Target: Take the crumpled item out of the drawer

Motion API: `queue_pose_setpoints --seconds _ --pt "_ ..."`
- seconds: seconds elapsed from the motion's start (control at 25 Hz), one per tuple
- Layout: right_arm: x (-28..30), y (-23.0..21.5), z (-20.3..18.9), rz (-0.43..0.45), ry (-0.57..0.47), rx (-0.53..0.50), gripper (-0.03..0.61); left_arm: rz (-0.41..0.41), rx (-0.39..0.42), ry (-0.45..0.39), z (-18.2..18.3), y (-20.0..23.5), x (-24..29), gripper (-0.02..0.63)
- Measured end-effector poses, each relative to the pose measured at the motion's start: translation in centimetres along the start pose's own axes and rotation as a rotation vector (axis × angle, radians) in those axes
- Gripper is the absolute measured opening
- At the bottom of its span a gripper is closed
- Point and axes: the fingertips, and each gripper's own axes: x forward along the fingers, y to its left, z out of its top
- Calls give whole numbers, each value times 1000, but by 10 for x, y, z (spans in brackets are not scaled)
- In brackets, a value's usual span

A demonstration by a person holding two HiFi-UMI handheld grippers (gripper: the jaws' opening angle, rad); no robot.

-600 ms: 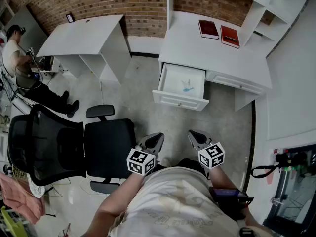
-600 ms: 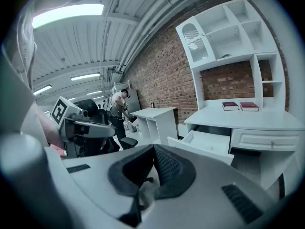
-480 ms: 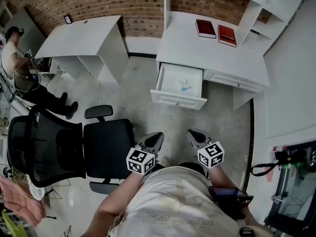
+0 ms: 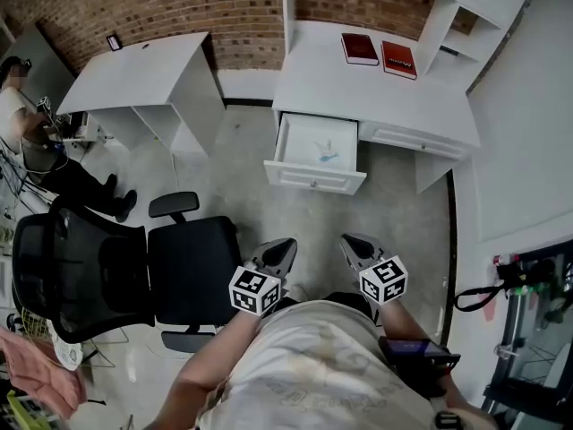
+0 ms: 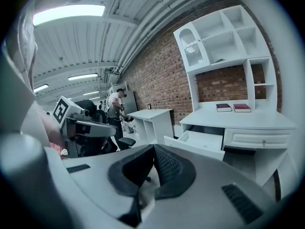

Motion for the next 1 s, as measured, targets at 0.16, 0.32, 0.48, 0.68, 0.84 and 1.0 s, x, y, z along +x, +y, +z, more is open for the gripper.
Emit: queue_pose_setpoints --seconds 0.16,0.32,0.48,0.68,0.84,1.0 --pt "-5 4 1 18 -20 15 25 -7 8 0 -1 -7 -2 28" --pt "-9 6 -3 19 -22 25 25 -3 10 4 -4 -11 -7 28" --pt "-9 10 -2 21 -22 27 25 10 5 -2 -3 -9 -14 28" --pt "-8 15 0 28 -21 17 25 13 7 -17 0 -9 -18 28" --pt "-6 15 0 32 -19 14 25 41 -5 -37 3 -1 -22 28" --pt "-2 20 0 43 -16 11 25 61 -13 -42 0 6 -30 28"
